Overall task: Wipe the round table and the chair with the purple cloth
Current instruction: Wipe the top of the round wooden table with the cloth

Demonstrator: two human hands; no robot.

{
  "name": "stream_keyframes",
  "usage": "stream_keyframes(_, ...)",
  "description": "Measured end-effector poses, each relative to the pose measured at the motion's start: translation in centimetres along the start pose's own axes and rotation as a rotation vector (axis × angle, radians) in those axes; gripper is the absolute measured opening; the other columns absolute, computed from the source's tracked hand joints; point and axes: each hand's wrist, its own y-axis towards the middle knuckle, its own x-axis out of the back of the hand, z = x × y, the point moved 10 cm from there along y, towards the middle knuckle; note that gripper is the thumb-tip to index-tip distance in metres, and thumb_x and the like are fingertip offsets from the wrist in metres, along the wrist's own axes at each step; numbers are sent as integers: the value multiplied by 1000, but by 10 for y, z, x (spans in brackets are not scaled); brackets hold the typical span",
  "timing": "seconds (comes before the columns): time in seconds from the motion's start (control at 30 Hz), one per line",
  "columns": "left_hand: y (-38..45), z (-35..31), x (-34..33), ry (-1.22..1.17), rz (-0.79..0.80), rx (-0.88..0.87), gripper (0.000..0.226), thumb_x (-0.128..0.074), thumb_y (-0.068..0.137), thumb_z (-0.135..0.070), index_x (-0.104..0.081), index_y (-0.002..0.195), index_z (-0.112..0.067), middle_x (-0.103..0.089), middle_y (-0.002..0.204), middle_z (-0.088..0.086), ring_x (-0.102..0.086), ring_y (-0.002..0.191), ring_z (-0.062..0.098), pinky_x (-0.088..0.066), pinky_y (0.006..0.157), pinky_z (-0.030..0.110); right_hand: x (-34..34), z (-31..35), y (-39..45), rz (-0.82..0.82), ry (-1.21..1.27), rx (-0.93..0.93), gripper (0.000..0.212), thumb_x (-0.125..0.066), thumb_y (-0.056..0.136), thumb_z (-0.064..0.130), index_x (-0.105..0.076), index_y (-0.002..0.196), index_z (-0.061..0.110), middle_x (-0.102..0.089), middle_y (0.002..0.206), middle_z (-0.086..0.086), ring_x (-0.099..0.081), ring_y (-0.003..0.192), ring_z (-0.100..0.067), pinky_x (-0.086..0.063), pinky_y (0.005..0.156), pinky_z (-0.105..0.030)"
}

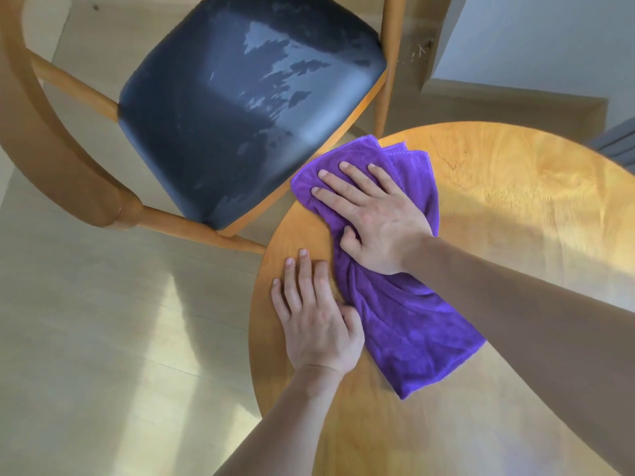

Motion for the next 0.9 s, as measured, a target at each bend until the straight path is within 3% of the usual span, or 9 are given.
stream_keyframes(0.17,1,0,-1,18,-3,-2,71,-39,76,-32,-38,145,-14,-34,164,11,-25,154,33,-21,123,60,-5,5,-11,-26,45,-80,75,-26,88,40,-19,161,28,-10,170,3,-4,157,-24,-3,126,-50)
stream_keyframes(0.43,-1,0,-3,52,21,-14,71,-35,75,-31,-39,144,-14,-31,165,12,-23,154,33,-20,124,60,-4,5,-50,-121,269,-135,75,-31,79,32,-42,153,23,-26,166,4,-13,156,-23,-6,127,-48)
stream_keyframes(0.53,-2,0,-3,55,19,-12,70,-35,76,-30,-38,145,-14,-30,165,11,-22,154,33,-19,124,59,-4,3,-54,-108,288,-158,76,-28,79,33,-41,153,25,-24,167,6,-10,157,-21,-1,127,-45)
stream_keyframes(0.7,-2,0,-3,57,5,-17,71,-34,76,-30,-37,145,-14,-33,163,13,-24,154,34,-20,124,60,-9,14,-37,-93,195,-271,75,-28,84,38,-27,159,27,-13,170,5,-4,157,-24,-1,126,-51)
stream_keyframes(0.9,-2,1,-2,33,2,-8,72,-34,75,-30,-34,146,-14,-33,164,12,-24,154,33,-19,125,58,-7,23,-15,-56,159,-178,80,-15,81,37,-21,161,28,-10,170,4,-2,157,-24,2,126,-50)
